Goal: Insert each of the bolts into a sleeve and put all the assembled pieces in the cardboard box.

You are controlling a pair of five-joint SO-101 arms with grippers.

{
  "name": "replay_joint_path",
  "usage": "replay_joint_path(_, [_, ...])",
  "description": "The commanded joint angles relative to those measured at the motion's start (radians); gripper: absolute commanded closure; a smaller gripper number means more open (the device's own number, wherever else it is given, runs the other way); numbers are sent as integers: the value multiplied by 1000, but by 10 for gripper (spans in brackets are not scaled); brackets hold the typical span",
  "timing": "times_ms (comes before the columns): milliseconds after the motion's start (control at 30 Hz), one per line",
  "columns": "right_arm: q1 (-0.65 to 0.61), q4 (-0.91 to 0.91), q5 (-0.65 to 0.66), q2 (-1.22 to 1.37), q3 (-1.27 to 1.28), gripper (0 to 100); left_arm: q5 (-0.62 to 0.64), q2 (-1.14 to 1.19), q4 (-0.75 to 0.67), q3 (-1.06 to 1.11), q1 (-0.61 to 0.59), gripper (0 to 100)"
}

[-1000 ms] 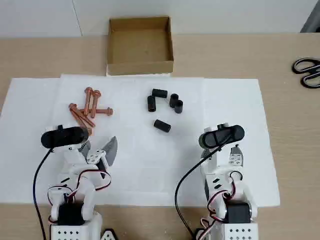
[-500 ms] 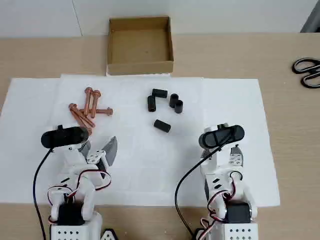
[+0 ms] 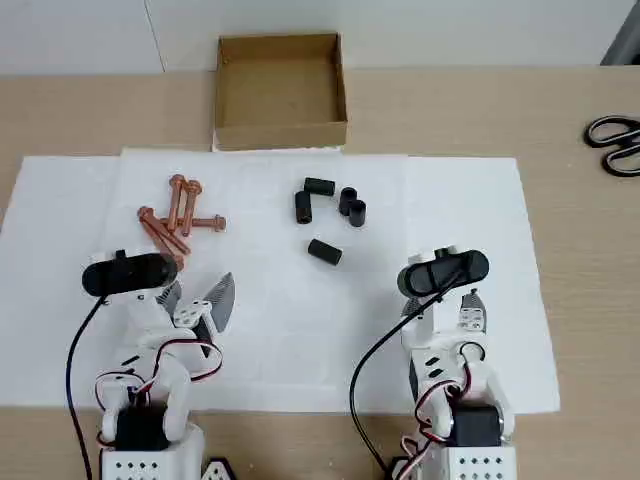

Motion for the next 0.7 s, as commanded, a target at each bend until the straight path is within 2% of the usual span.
replay_joint_path(0, [4,1,15,-19,5,749,-5,-6,21,-50,-8,732])
replay_joint_path(100, [5,22,117,-19,-37,749,-8,-5,104,-150,-34,732])
replay_joint_path(200, [44,148,215,-18,-221,749,-100,-3,183,-252,-91,732])
replay_joint_path(300, [104,174,176,-12,-405,749,-199,-3,215,-314,-166,732])
replay_joint_path(433, [148,173,146,38,-557,749,-233,18,213,-403,-249,732])
replay_joint_path(533, [148,173,143,188,-660,749,-233,129,213,-495,-250,732])
replay_joint_path(667, [145,222,141,518,-881,749,-233,407,219,-677,-249,732])
